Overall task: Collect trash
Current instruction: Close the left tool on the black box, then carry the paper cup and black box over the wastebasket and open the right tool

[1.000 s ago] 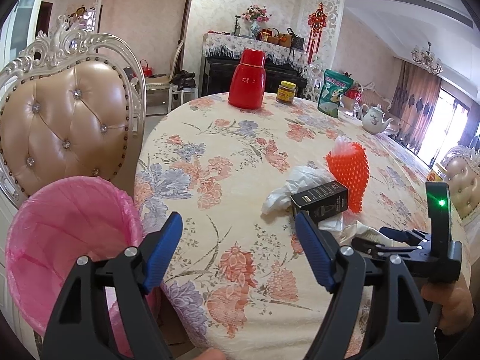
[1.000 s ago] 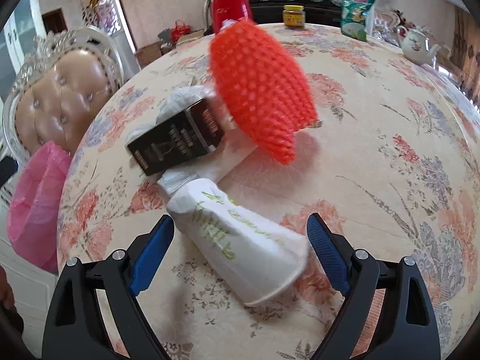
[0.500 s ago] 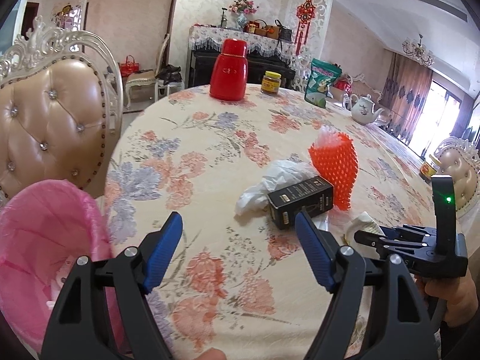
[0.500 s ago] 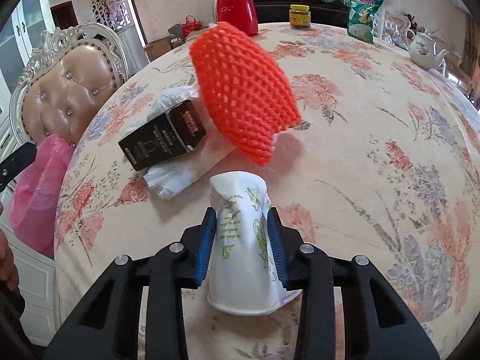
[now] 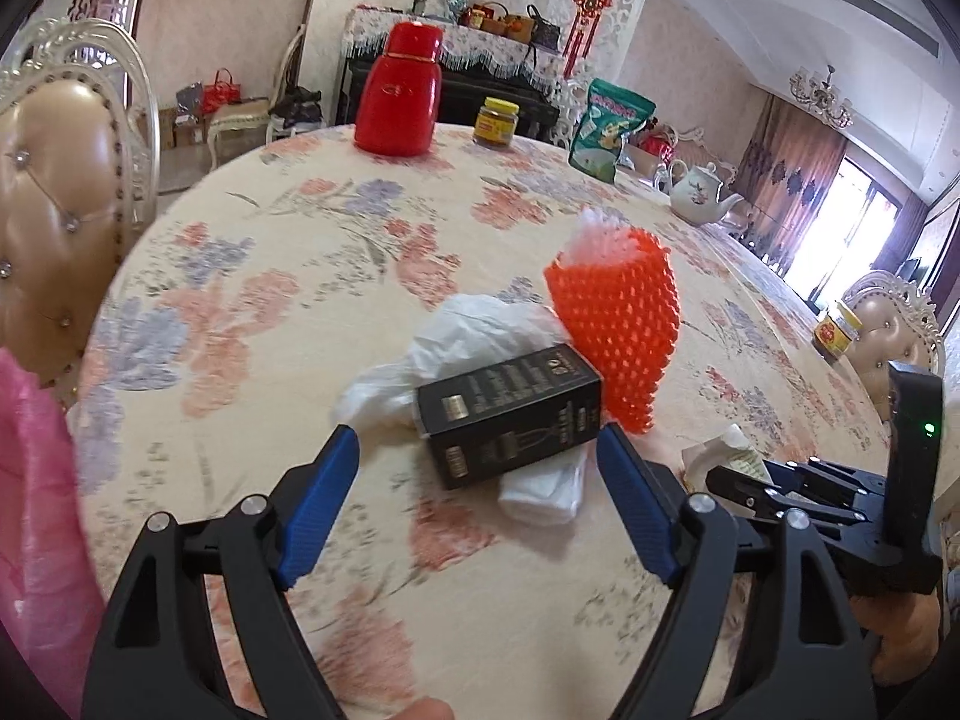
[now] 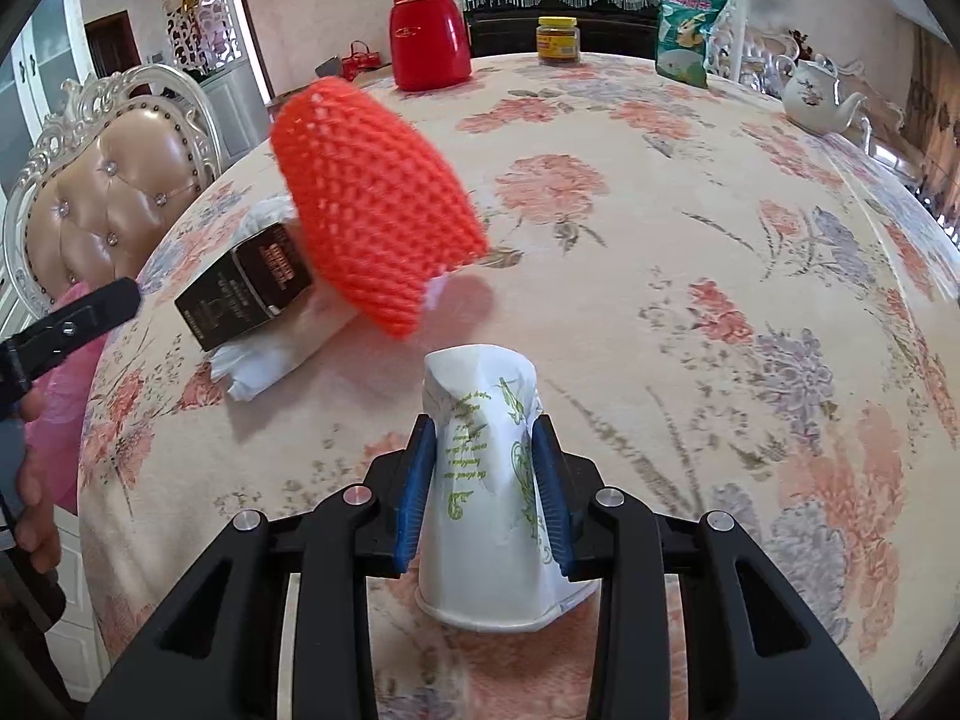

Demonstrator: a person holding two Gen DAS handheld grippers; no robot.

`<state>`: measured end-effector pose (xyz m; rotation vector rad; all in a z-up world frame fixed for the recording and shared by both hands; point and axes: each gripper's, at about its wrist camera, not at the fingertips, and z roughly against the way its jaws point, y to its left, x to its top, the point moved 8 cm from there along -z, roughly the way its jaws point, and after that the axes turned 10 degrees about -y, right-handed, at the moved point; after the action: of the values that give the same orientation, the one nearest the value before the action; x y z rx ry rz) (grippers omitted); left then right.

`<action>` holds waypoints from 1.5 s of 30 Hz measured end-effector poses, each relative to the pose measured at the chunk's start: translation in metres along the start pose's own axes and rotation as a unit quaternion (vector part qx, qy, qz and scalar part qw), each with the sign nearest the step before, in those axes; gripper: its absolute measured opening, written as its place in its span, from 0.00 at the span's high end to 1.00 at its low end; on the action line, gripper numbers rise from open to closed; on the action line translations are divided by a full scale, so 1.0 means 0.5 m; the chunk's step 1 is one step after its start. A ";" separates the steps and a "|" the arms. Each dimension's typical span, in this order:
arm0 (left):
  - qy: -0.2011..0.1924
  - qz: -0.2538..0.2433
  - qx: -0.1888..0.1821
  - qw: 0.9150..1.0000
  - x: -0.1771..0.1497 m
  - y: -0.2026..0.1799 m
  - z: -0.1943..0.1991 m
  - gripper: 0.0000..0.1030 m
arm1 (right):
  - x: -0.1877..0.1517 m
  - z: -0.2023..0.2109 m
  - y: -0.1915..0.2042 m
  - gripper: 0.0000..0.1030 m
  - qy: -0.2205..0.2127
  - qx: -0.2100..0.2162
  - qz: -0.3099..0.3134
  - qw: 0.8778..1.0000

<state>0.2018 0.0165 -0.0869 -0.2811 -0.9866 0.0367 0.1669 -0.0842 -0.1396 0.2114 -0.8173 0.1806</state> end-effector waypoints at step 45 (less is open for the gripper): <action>-0.034 -0.007 0.053 0.998 0.030 0.017 0.043 0.18 | 0.079 0.088 0.015 0.68 -0.069 0.024 0.017 0.997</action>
<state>0.1928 0.0316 -0.0656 -0.1755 -1.0504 0.0859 0.1609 -0.0849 -0.0804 0.2568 -0.9551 0.2192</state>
